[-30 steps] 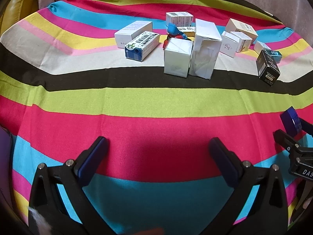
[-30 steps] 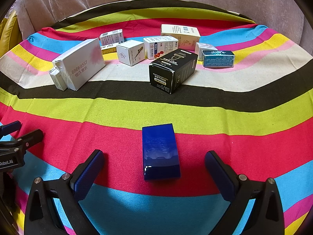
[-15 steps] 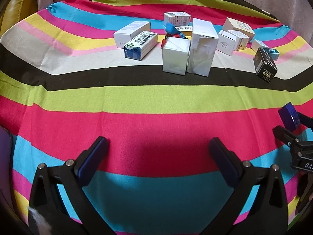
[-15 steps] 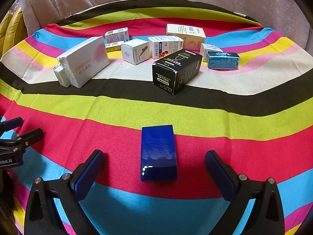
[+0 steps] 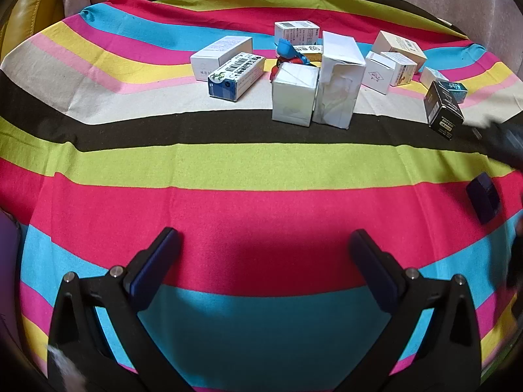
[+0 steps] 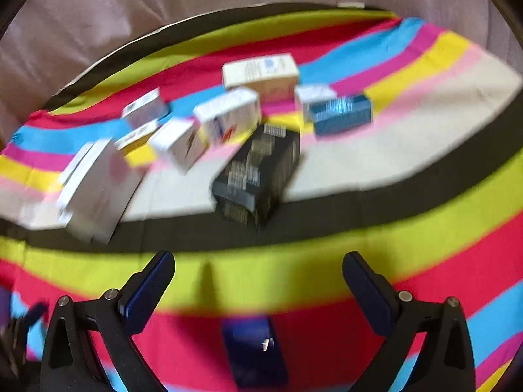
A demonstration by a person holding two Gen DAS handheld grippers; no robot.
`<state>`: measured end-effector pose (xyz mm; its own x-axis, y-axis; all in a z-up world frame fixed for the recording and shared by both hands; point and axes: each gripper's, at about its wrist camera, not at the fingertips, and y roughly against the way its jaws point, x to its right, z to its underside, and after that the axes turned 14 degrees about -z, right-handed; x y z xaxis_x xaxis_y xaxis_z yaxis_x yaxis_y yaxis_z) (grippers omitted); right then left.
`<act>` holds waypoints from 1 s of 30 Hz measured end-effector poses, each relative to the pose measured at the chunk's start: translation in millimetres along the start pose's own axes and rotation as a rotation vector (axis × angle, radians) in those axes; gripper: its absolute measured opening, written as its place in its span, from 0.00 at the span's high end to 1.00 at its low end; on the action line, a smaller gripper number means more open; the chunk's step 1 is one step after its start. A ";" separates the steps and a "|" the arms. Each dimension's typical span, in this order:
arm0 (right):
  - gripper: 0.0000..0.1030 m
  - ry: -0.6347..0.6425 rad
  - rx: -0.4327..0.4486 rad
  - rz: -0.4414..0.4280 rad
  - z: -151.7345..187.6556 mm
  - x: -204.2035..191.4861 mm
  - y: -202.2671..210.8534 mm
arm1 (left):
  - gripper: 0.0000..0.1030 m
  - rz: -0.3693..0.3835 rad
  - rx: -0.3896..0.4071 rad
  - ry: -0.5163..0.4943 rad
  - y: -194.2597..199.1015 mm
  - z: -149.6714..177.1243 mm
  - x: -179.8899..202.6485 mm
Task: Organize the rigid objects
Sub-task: 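Grasp the black DORMI box with the right tool while the left tool grasps the blue box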
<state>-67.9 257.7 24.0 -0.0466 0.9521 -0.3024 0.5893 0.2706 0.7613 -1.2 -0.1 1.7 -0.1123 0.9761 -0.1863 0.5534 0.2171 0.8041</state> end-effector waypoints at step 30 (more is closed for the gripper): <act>0.61 0.159 0.061 -0.080 51.8 39.7 99.6 | 0.00 0.036 -0.018 -0.036 3.0 -1.7 4.4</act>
<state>30.7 315.0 58.1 -0.2196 0.9396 -0.2624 0.6261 0.3420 0.7007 -1.5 4.8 4.2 -0.0626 0.9822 -0.1770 0.5412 0.1824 0.8209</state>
